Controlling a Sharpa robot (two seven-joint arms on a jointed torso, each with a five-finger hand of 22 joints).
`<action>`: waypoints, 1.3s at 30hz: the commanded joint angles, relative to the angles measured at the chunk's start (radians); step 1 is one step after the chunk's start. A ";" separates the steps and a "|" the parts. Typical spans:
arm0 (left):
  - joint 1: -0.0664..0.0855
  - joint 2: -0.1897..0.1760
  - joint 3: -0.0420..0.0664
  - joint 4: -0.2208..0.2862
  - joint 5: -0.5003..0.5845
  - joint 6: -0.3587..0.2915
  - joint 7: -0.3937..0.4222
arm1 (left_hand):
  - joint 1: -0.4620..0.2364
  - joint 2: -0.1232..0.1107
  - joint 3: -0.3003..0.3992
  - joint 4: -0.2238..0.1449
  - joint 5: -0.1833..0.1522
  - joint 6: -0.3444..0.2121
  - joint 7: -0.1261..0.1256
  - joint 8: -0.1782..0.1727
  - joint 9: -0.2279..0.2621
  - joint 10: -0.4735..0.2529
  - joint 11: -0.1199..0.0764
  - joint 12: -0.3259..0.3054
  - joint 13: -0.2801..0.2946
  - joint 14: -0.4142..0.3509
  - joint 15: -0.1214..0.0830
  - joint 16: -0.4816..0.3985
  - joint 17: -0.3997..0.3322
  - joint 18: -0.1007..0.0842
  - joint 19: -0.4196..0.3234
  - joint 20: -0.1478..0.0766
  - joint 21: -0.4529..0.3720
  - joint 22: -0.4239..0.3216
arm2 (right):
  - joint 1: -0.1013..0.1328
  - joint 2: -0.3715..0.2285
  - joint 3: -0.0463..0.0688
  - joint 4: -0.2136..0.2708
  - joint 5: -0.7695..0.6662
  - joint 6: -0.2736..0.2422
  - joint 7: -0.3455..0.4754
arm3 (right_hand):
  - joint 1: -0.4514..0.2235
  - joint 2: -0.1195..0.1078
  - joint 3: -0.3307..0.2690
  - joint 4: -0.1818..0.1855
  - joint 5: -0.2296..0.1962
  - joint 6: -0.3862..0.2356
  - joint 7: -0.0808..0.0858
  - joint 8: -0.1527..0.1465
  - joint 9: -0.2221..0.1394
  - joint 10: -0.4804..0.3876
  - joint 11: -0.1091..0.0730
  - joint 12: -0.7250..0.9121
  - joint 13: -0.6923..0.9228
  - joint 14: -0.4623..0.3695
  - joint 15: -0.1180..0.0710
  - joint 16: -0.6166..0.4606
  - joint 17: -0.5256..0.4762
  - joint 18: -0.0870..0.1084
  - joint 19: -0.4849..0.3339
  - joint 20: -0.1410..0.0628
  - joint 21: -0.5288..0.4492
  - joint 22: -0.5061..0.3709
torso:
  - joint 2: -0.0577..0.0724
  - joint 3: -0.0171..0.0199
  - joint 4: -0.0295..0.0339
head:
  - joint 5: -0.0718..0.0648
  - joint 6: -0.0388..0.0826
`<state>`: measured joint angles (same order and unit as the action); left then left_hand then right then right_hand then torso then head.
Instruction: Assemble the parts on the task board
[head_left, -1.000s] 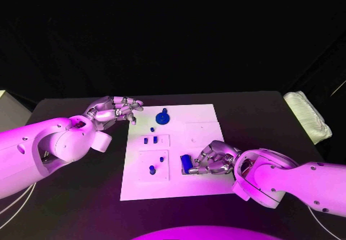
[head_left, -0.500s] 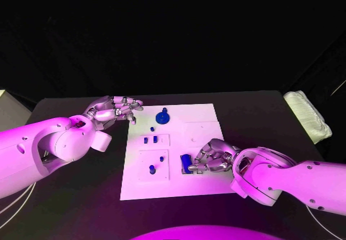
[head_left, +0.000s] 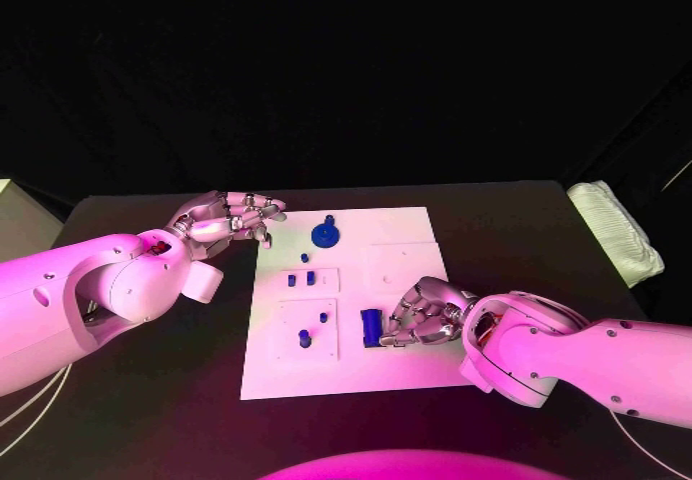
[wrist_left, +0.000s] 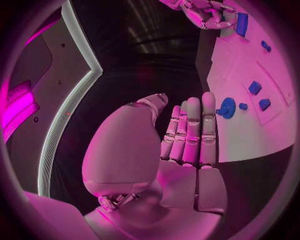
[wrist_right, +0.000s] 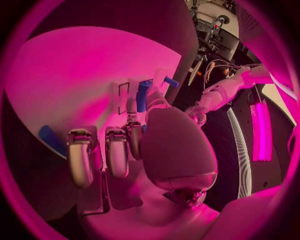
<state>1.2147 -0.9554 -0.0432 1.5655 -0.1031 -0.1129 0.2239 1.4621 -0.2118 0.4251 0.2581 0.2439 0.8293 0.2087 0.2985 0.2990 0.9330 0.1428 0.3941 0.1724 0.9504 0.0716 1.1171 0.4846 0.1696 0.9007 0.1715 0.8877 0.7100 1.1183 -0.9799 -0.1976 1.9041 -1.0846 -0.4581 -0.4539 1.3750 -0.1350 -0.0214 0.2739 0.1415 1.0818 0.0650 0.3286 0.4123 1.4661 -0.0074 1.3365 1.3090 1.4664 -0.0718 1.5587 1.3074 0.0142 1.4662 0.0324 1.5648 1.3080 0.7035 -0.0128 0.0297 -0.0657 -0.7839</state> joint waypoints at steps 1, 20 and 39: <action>0.000 0.000 0.001 0.002 0.004 0.016 0.004 | 0.002 0.005 0.003 0.006 0.001 -0.005 0.000 0.004 -0.001 -0.007 0.002 0.005 0.002 0.002 0.004 -0.004 0.001 0.014 0.003 0.000 -0.005 -0.001 | -0.001 0.002 0.000 0.000 -0.044 0.076 -0.007 | 0.012 -0.005 0.010 0.000 0.005 0.006 -0.004 -0.005 -0.002 0.031 -0.008 -0.004 0.134 0.100 -0.007 0.004 0.246 -0.014 0.105 -0.005 0.006 0.263 | -0.001 -0.0004 -0.0004 | 0.000 0.000; 0.000 0.000 0.001 0.002 0.004 0.017 0.003 | 0.002 0.005 0.003 0.006 0.001 -0.005 0.000 0.004 -0.001 -0.007 0.002 0.006 0.002 0.003 0.004 -0.005 0.001 0.014 0.003 0.000 -0.005 -0.001 | -0.002 0.010 0.000 -0.002 -0.091 0.024 -0.038 | -0.050 0.011 0.020 0.019 0.004 0.018 -0.004 -0.004 -0.006 0.036 -0.007 0.001 0.139 0.101 -0.006 0.005 0.250 -0.014 0.105 -0.005 0.006 0.263 | 0.000 -0.0001 -0.0004 | -0.002 0.000; 0.000 0.001 0.001 0.001 0.003 0.020 0.000 | 0.002 0.005 0.003 0.006 0.001 -0.005 0.000 0.004 -0.001 -0.007 0.002 0.006 0.002 0.003 0.004 -0.005 0.001 0.014 0.003 0.000 -0.005 -0.001 | -0.002 -0.001 0.000 0.011 -0.086 0.020 -0.026 | -0.083 -0.005 0.025 0.009 0.005 0.017 -0.007 -0.001 -0.006 0.038 -0.010 0.000 0.141 0.101 -0.008 0.006 0.251 -0.014 0.105 -0.006 0.006 0.263 | -0.001 -0.0003 -0.0003 | -0.003 0.003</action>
<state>1.2147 -0.9559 -0.0432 1.5653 -0.1031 -0.1109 0.2197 1.4621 -0.2118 0.4251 0.2580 0.2439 0.8293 0.2088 0.2985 0.2992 0.9330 0.1428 0.3941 0.1725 0.9504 0.0716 1.1171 0.4843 0.1695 0.9006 0.1714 0.8877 0.7102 1.1176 -0.9775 -0.1975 1.9093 -1.1639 -0.4382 -0.4973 1.2904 -0.1324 0.0007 0.2854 0.1415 1.0953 0.0587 0.3286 0.4068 1.4661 -0.0074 1.3364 1.3087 1.4664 -0.0718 1.5587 1.3073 0.0144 1.4662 0.0324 1.5647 1.3075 0.7032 -0.0128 0.0292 -0.0687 -0.7825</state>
